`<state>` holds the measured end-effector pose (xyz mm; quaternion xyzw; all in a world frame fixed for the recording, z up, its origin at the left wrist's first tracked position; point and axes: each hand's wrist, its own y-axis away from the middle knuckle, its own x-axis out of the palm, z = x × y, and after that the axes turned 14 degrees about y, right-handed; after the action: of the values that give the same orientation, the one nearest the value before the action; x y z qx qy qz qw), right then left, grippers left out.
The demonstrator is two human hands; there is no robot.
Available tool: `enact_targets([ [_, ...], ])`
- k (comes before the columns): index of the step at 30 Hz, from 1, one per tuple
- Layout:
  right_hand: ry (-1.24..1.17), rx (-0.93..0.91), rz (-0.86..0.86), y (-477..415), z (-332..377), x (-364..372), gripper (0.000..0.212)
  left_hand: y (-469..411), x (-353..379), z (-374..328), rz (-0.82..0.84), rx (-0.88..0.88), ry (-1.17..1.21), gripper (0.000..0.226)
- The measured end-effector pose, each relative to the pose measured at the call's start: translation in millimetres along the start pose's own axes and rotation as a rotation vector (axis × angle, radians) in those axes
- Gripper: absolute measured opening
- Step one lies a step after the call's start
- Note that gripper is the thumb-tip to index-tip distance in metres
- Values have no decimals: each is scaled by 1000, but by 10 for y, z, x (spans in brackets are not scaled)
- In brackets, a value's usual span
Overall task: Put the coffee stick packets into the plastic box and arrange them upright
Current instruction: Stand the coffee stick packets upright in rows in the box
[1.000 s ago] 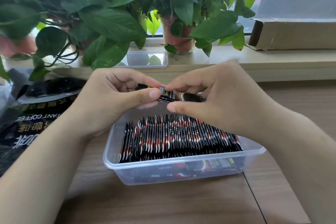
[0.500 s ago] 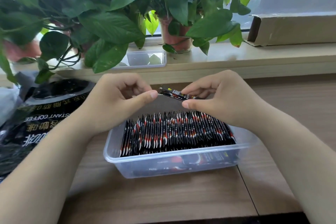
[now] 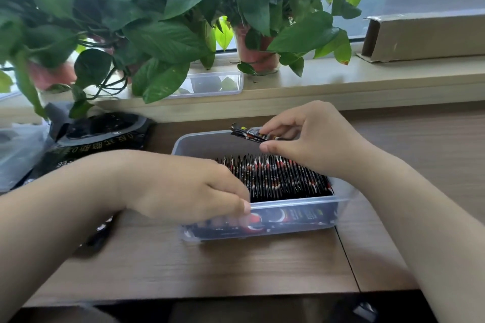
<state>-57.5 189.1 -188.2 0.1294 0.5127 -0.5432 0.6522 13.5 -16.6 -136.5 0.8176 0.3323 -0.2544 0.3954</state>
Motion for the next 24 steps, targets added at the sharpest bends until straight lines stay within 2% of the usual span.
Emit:
enact_targets([
  [2, 9, -1, 0, -2, -6, 15, 26, -11, -14, 71, -22, 10, 157, 18],
  [4, 23, -1, 1, -6, -8, 26, 25, -21, -60, 107, -17, 8, 200, 16],
  [7, 36, -3, -4, -10, -19, 26, 25, -28, -151, 109, 123, -28, 297, 12],
  [12, 32, -15, 11, -18, -15, 20, 25, -15, -175, 166, 235, -7, 247, 18],
  [15, 41, -20, 16, -22, -16, 23, 25, -24, -205, 204, 235, 66, 187, 18],
  [19, 40, -22, 7, -17, -22, 25, 23, -24, -222, 273, 211, 105, 235, 23],
  [24, 18, -18, -3, -9, -22, 27, 23, -43, -257, 317, 193, 124, 294, 7],
])
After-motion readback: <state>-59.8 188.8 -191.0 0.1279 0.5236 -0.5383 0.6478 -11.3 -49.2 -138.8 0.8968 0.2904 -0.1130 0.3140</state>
